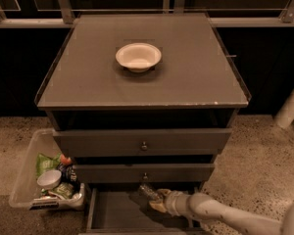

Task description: Pick water bottle from bottom drawer and place on counter

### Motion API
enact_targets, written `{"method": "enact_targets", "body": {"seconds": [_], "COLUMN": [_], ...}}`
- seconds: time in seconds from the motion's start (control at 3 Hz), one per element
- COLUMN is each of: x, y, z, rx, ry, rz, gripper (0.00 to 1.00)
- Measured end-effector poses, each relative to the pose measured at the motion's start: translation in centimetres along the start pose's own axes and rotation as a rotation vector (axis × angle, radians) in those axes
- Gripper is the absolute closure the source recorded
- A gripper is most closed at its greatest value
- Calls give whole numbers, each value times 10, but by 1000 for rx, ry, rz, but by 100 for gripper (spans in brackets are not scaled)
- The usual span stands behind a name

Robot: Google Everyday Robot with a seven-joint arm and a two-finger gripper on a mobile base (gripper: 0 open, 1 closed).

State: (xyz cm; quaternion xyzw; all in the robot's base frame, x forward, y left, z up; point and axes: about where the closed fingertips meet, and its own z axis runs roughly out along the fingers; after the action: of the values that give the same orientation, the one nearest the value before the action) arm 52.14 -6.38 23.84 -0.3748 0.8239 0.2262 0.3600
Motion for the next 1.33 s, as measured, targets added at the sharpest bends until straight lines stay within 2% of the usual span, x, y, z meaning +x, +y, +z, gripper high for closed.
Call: {"method": "enact_targets", "body": {"seconds": [0.33, 0.67, 1.0, 1.33], "x": [-5, 0, 2, 2], "y": [-21, -16, 8, 8], "z": [-58, -95, -97, -97], "rx": [-15, -94, -183, -183], "ry": [-60, -83, -81, -81], "rz": [-41, -60, -67, -67], "gripper": [100, 100, 100, 100]}}
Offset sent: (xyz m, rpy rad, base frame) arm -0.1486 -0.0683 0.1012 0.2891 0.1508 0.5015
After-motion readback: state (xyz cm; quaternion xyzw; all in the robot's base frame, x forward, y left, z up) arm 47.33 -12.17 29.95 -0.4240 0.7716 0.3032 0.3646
